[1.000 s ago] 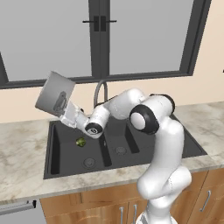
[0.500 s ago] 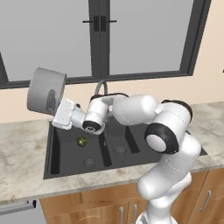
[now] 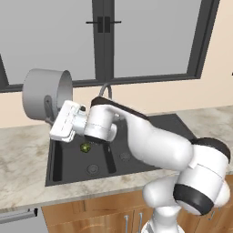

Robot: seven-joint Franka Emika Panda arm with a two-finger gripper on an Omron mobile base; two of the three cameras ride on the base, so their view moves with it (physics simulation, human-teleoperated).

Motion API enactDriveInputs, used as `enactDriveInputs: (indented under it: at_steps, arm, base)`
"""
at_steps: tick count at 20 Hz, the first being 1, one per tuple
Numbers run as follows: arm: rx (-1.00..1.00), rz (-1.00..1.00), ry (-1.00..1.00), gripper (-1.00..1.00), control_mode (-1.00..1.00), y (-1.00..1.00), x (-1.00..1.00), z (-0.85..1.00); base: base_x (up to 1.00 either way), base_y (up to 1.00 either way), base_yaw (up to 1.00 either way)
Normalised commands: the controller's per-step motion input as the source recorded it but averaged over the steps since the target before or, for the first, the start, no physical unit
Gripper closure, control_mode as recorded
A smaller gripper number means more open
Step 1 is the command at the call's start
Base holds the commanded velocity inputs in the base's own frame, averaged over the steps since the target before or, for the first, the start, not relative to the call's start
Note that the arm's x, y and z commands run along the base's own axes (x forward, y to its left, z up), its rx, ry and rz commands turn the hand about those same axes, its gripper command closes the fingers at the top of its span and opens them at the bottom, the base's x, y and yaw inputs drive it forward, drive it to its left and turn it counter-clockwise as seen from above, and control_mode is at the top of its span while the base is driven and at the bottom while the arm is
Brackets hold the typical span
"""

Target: Dump the broccoli from the pot into the sink. Then turn on the water and wash the broccoli. Then turn off the water and put the broccoli back in the pot.

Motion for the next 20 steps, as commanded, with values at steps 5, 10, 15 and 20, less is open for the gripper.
enactDriveInputs:
  at_steps: [5, 10, 15, 20]
  arm:
    - [-0.37, -0.17, -0.07, 1.0, -1.0, -0.32, -0.68, 0.55]
    - [-0.34, -0.25, -0.02, 1.0, -1.0, -0.54, -0.43, 0.48]
    - [-0.26, -0.35, 0.04, 1.0, -1.0, -0.74, -0.05, 0.45]
    - [-0.2, -0.37, 0.11, 1.0, -1.0, -0.94, 0.0, 0.43]
  base:
    - [0.0, 0.0, 0.0]
    - [0.0, 0.0, 0.0]
    - [0.0, 0.0, 0.0]
    - [0.0, 0.0, 0.0]
